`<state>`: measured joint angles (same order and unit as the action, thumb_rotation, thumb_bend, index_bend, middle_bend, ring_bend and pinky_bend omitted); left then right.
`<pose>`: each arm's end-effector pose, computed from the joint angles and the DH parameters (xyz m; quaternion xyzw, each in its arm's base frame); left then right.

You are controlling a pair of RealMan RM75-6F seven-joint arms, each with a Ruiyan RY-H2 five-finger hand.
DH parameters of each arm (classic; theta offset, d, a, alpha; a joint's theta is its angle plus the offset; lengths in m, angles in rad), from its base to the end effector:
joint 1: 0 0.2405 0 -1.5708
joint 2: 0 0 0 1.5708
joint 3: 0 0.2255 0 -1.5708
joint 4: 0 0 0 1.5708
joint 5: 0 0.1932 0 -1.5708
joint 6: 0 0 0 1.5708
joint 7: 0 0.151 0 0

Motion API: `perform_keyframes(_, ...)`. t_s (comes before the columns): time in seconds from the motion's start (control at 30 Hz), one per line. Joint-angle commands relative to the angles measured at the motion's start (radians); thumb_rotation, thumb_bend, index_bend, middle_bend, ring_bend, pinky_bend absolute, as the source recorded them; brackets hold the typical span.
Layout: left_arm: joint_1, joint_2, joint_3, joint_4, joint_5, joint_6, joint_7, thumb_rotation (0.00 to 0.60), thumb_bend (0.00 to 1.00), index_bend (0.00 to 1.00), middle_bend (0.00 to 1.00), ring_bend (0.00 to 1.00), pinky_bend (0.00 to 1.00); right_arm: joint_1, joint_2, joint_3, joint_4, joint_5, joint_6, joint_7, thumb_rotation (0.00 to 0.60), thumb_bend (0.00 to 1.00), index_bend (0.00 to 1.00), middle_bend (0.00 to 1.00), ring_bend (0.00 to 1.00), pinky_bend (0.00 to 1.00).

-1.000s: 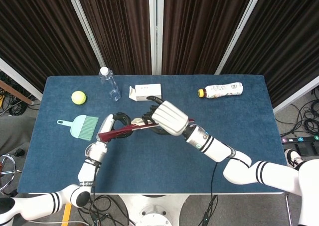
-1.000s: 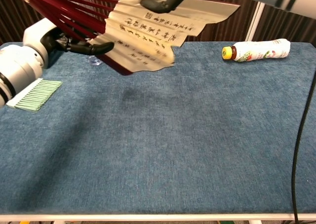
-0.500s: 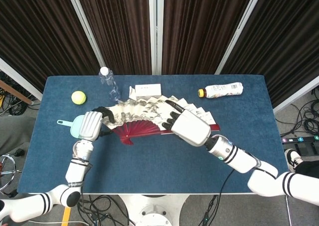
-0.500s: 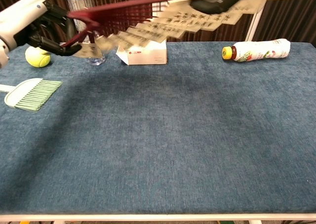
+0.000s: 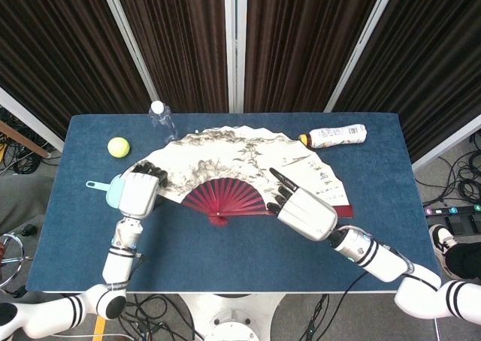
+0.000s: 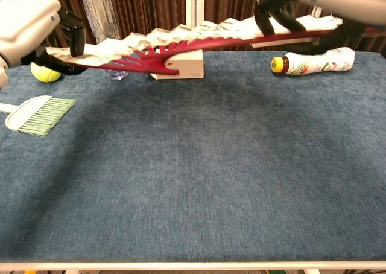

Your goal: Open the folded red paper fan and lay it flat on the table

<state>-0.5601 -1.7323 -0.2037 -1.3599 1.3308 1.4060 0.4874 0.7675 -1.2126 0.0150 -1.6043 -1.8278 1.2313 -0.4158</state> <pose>-0.1348 0.3009 0.0214 -0.6371 -0.2711 -0.4564 0.5589 -0.0845 -0.2779 0.0792 0.8295 0.0385 0.4213 0.3646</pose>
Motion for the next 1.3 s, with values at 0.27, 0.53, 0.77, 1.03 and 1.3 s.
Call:
perform_keyframes(0.27,0.005,-0.088,0.067,0.121,0.048,-0.008,0.075,0.600,0.27,0.60,0.57,0.39,0.50,-0.117,-0.192,-0.053,0.223,-0.015,0.067,-0.068,0.600,0.93,0.77,0.69,0.42,0.00)
perform_keyframes(0.53,-0.001,-0.136,0.095,0.183,0.046,-0.079,0.096,0.600,0.18,0.39,0.44,0.31,0.45,-0.193,-0.289,-0.072,0.297,0.057,0.028,-0.146,0.600,0.61,0.06,0.32,0.07,0.00)
perform_keyframes(0.77,0.010,-0.123,0.107,0.110,0.013,-0.129,0.142,0.600,0.00,0.14,0.10,0.02,0.21,-0.250,-0.312,-0.081,0.264,0.142,-0.021,-0.195,0.600,0.19,0.00,0.00,0.00,0.00)
perform_keyframes(1.03,0.020,-0.060,0.088,-0.040,-0.038,-0.153,0.222,0.600,0.00,0.05,0.00,0.00,0.08,-0.269,-0.222,-0.054,0.111,0.269,-0.102,-0.215,0.600,0.00,0.00,0.00,0.00,0.00)
perform_keyframes(1.3,0.028,0.099,0.025,-0.198,-0.072,-0.177,0.092,0.600,0.00,0.05,0.00,0.00,0.07,-0.253,-0.049,-0.041,-0.060,0.369,-0.211,-0.034,0.600,0.00,0.00,0.00,0.00,0.00)
